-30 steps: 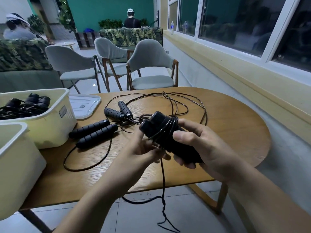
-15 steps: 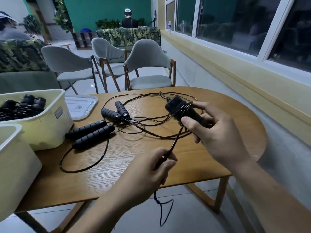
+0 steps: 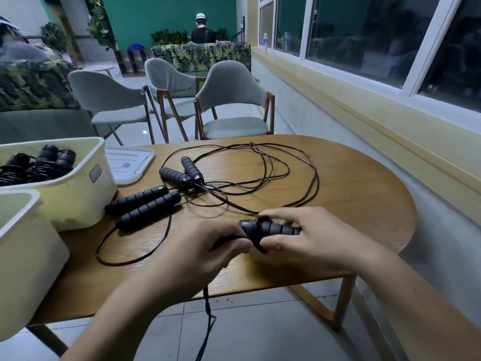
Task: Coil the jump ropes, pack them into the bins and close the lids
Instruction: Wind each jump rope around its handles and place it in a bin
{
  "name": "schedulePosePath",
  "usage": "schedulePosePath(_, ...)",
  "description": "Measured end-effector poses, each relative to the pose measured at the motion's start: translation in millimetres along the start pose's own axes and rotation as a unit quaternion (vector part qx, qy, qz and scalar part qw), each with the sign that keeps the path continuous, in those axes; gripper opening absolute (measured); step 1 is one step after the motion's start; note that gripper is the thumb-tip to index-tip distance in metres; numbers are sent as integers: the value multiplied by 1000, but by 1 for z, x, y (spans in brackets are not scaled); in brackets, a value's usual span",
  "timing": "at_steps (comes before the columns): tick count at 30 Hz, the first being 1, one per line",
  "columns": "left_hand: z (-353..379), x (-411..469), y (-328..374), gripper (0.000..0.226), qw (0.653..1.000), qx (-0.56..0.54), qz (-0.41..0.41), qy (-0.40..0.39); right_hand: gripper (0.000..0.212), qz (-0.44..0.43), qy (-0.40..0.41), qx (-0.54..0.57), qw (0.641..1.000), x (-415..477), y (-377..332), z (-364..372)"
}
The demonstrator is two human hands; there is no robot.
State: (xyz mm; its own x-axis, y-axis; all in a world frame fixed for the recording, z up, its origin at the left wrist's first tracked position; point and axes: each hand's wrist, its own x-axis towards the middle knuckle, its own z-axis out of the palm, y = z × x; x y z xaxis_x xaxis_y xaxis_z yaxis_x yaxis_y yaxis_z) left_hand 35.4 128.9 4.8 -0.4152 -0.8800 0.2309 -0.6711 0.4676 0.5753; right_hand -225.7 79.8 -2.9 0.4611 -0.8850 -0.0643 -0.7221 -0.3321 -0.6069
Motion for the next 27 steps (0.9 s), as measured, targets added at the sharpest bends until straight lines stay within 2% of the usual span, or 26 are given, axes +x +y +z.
schedulePosePath(4, -15, -2, 0, 20, 997, -13, 53, 45, 37, -16, -161, 95, 982, -10, -11, -6)
schedulePosePath(10, -8, 0, -5, 17, 984, -159, 78, -28, 35, -23, -311, 189, 931, -21, -29, -4)
schedulePosePath(13, -5, 2, -11, 12, 971, -227, 69, -33, 32, -53, -314, 244, 916, -22, -30, -4)
schedulePosePath(16, -4, 3, -14, 13, 965, -250, 73, -36, 38, -68, -315, 322, 890, -22, -29, -2)
schedulePosePath(19, 2, -1, -12, 21, 967, -239, 85, -2, 38, -114, -299, 398, 860, -21, -27, 0)
schedulePosePath(22, 2, 9, -4, 22, 953, -292, 70, 44, 49, -148, -274, 456, 834, -18, -24, 0)
schedulePosePath(24, -2, 17, -4, 19, 962, -236, 111, 86, 57, -163, -249, 477, 827, -15, -22, 3)
schedulePosePath(27, 4, 9, -2, 43, 973, -164, 88, 136, 73, -177, -220, 522, 805, -11, -18, 7)
